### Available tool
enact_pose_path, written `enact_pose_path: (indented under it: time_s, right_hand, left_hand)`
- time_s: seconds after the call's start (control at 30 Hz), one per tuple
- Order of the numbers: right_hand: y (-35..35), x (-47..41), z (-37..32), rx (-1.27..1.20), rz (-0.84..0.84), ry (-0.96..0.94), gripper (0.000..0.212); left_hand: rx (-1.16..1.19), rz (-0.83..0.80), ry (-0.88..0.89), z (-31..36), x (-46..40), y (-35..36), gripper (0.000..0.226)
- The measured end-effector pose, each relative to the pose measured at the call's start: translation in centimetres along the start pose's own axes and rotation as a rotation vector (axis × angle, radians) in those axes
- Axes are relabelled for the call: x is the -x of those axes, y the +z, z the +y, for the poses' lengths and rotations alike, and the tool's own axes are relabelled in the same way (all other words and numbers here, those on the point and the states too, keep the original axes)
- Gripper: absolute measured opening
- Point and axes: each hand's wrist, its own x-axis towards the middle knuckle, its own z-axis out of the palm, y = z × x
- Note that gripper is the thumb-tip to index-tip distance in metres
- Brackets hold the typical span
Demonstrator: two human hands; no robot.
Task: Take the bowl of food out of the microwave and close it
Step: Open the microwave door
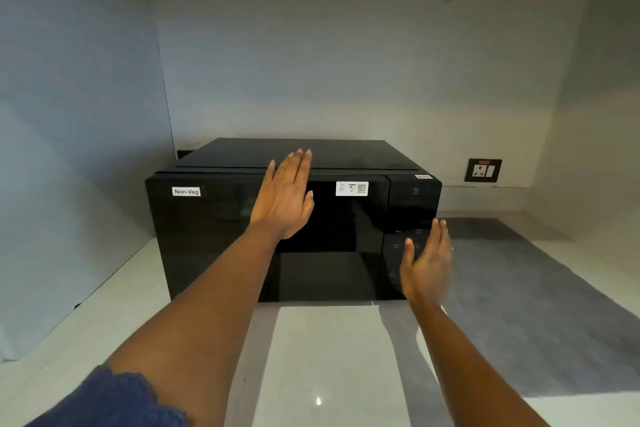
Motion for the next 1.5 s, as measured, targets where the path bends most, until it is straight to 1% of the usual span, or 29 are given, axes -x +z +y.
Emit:
enact_pose_path:
  time_s: [0.07,0.13,0.27,0.4,0.47,0.53,0.67,0.77,0.9,1.0,1.33,1.5]
  right_hand:
    - [0.4,0.7,0.9,-0.009,0.002,0.094,0.059]
    - [1.0,1.9,2.4,-0.004,-0.019,0.148,0.06]
    - [2.1,2.8,4.0,-0.044,-0.021,0.285,0.062]
    - [3.3,3.6,5.0,-0.15,-0.137,0.462,0.068]
    - [3.8,3.9,5.4,-0.199,-0.201,0.511,0.072]
    - [4.2,4.3,5.7,-0.238,-0.219,0.515,0.075]
    - [4.8,4.6,6.4,-0.281,-0.201,0.497,0.081]
    - [5.3,4.5,6.3,-0.309,-0.158,0.489,0.084]
    - [6.0,4.5,6.3,-0.335,-0.105,0.499,0.082]
    - [6.3,4.7,6.6,-0.324,-0.084,0.491,0.083]
    - [7.8,4.9,7.2,-0.171,-0.021,0.493,0.086]
    - [8.6,4.3,6.9,-0.184,0.046,0.53,0.084]
  left_hand:
    - [0.009,-0.024,0.011,0.1,-0.2,0.5,0.065]
    - [0.014,-0.047,0.021,0.4,-0.3,1.1,0.065]
    - [0.038,-0.038,0.005,1.0,-0.9,2.0,0.063]
    - [0.021,-0.034,0.022,1.8,-1.1,2.8,0.058]
    - [0.021,-0.028,0.0,2.2,-1.0,3.1,0.056]
    - [0.035,-0.019,-0.029,2.6,-1.1,3.2,0.055]
    - [0.037,0.003,-0.049,3.1,-1.1,3.5,0.055]
    - [0.032,0.016,-0.061,3.2,-1.0,3.8,0.056]
    - [0.046,0.04,-0.075,3.4,-1.1,4.0,0.057]
    - [0.049,0.054,-0.078,3.5,-1.1,4.1,0.058]
    - [0.052,0.072,-0.07,3.5,-1.1,4.4,0.059]
    - [0.058,0.109,-0.064,3.6,-0.6,4.3,0.058]
